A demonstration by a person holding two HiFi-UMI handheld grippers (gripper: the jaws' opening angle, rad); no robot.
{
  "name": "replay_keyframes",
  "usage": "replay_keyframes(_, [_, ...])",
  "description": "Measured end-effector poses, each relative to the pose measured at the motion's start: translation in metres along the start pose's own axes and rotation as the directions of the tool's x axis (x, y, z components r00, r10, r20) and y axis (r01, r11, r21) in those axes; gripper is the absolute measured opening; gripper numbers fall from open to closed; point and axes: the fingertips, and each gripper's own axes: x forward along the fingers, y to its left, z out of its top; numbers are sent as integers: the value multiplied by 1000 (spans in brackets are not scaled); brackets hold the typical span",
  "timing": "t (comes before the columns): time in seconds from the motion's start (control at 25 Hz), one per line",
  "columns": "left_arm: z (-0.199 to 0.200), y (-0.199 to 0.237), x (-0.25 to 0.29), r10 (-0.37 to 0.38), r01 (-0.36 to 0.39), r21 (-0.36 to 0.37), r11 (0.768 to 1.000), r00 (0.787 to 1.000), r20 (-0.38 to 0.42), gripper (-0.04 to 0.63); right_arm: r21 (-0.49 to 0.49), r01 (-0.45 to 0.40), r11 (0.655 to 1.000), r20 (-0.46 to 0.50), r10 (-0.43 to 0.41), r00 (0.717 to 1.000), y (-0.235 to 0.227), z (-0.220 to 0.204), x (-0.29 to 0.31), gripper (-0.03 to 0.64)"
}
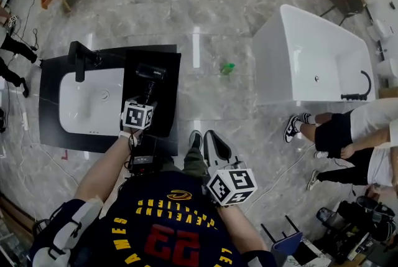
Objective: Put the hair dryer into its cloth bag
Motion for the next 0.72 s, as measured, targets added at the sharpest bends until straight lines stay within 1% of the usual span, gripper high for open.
replay_keyframes(0.08, [0, -2, -8, -38, 39, -20, 999, 999, 32, 239, -6, -18, 1000, -7, 17, 1000, 1, 2, 3, 8])
replay_keyframes(0.16, [2, -3, -22, -55, 56, -13, 998, 996, 65, 239, -20, -40, 999, -14, 40, 999, 3, 6, 6, 8])
replay_keyframes(0.32, [6, -9, -59, -80, 71, 73, 995, 989, 121, 239, -71, -80, 994, -30, 78, 996, 6, 13, 13, 8])
replay_keyframes(0.4, [2, -15, -82, -104, 88, 105, 991, 982, 159, 239, -133, -107, 985, -48, 101, 994, 9, 12, 22, 8])
replay_keyframes(0.52, [-16, -16, -116, -109, 90, 101, 991, 972, 207, 239, -236, -155, 959, -97, 135, 986, 14, 6, 43, 8])
replay_keyframes(0.6, [-35, -13, -135, -86, 73, 66, 995, 971, 224, 239, -282, -214, 935, -158, 174, 972, 22, -5, 62, 8])
replay_keyframes(0.68, [-58, -8, -152, -59, 55, 24, 998, 972, 227, 239, -335, -300, 893, -247, 224, 943, 35, -22, 82, 8])
replay_keyframes(0.72, [-70, -5, -160, -46, 45, 10, 999, 973, 224, 239, -364, -350, 863, -301, 247, 921, 44, -34, 92, 8])
